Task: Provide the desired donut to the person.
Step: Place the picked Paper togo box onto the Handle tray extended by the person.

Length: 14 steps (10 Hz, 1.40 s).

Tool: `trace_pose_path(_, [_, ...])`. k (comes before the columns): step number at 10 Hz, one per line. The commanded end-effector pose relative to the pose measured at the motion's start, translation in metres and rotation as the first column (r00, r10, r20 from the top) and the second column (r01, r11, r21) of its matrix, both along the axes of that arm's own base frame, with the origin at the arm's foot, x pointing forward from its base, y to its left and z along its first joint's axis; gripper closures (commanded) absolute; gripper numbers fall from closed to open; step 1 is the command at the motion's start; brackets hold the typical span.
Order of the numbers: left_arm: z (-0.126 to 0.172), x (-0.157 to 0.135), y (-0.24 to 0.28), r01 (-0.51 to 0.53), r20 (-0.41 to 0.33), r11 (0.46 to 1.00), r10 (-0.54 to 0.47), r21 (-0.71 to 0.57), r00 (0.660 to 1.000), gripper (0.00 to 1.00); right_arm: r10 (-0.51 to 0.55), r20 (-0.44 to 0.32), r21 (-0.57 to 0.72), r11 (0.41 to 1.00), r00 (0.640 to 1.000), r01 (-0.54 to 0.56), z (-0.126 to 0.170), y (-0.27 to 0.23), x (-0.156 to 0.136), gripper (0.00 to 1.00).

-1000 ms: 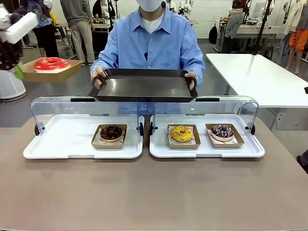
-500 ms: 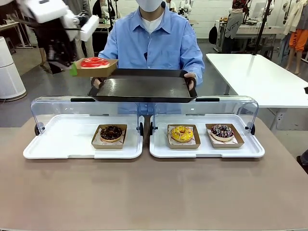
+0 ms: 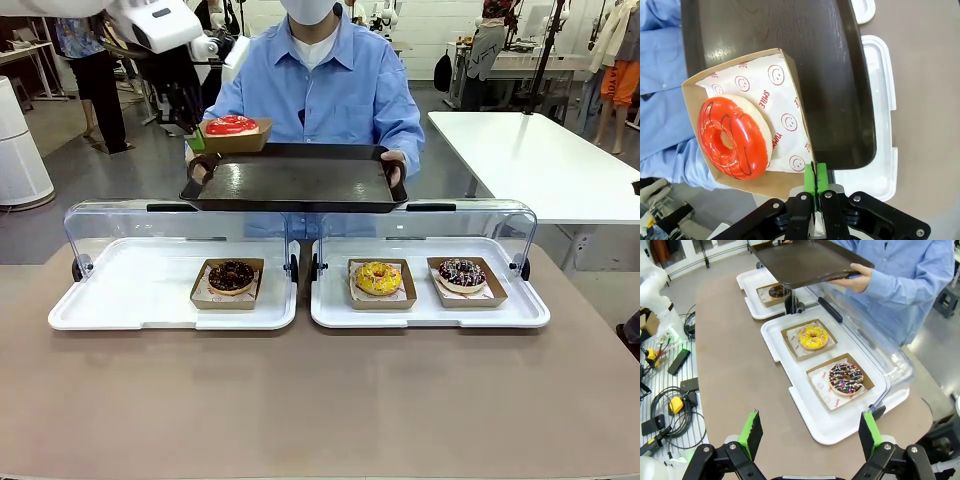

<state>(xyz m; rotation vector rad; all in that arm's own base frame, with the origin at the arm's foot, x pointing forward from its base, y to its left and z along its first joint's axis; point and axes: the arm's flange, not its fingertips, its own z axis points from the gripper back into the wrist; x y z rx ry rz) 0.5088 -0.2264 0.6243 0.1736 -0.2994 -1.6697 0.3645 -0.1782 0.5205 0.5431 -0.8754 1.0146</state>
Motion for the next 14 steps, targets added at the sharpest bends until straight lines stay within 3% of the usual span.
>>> trace_pose_path(1, [-0.001, 0.021, -0.013, -0.018, -0.052, 0.999, 0.02, 0.028, 0.998, 0.99, 0.003, 0.009, 0.014, 1.0, 1.0, -0.004, 0.0, 0.0, 0.001, 0.0])
trace_pose_path(5, [-0.033, 0.043, -0.019, -0.027, -0.102, 0.997, 0.033, 0.066, 0.994, 0.99, 0.003, 0.009, 0.014, 1.0, 1.0, -0.004, 0.0, 0.0, 0.001, 0.0])
trace_pose_path(11, [-0.045, 0.053, -0.01, -0.013, -0.119, 0.998, 0.022, 0.069, 0.993, 0.99, 0.003, 0.009, 0.014, 1.0, 1.0, -0.004, 0.0, 0.0, 0.001, 0.0])
trace_pose_path(12, [-0.045, 0.052, -0.01, -0.015, -0.117, 0.998, 0.023, 0.064, 0.993, 0.41, 0.003, 0.009, 0.014, 1.0, 1.0, -0.004, 0.0, 0.0, 0.001, 0.0])
trace_pose_path(13, [-0.045, 0.051, -0.009, -0.015, -0.117, 0.998, 0.022, 0.065, 0.993, 0.41, 0.003, 0.009, 0.014, 1.0, 1.0, -0.004, 0.0, 0.0, 0.001, 0.0])
trace_pose_path(14, [-0.044, 0.053, -0.009, -0.012, -0.12, 0.998, 0.019, 0.067, 0.993, 0.0, 0.003, 0.009, 0.014, 1.0, 1.0, -0.004, 0.0, 0.0, 0.001, 0.0])
